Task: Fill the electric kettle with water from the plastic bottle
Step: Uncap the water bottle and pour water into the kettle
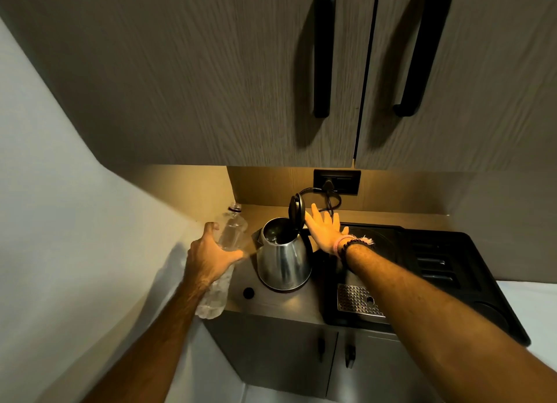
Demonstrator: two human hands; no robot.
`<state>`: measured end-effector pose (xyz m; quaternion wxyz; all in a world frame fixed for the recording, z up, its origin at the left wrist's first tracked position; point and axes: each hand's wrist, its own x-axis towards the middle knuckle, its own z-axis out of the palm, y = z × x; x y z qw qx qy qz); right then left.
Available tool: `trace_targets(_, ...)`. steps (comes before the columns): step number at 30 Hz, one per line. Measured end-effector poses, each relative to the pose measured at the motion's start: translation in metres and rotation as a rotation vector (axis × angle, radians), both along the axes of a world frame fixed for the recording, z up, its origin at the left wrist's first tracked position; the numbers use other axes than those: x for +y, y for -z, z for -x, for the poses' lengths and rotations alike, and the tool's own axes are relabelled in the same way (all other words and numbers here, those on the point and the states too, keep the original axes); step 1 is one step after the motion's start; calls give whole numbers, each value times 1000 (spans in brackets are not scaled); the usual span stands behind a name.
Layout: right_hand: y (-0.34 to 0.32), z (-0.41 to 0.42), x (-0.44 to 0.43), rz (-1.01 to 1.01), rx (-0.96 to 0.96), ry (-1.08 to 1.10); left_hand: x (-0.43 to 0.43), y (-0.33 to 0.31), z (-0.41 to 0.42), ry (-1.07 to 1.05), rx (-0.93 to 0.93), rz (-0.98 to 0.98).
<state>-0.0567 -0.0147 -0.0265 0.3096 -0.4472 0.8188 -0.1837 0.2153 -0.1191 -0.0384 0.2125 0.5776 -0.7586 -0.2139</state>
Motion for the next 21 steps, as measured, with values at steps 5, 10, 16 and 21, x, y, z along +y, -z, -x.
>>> trace_targets(5,0,2,-1,-12,42,11,0,21,-3,-181,180,91)
trace_targets(10,0,3,-1,-21,82,6,-10,29,5,-277,375,69)
trace_targets(16,5,4,-4,-33,86,21,-8,32,5,-251,445,75)
trace_targets(21,1,2,-3,-32,66,31,29,61,-5,-377,369,12)
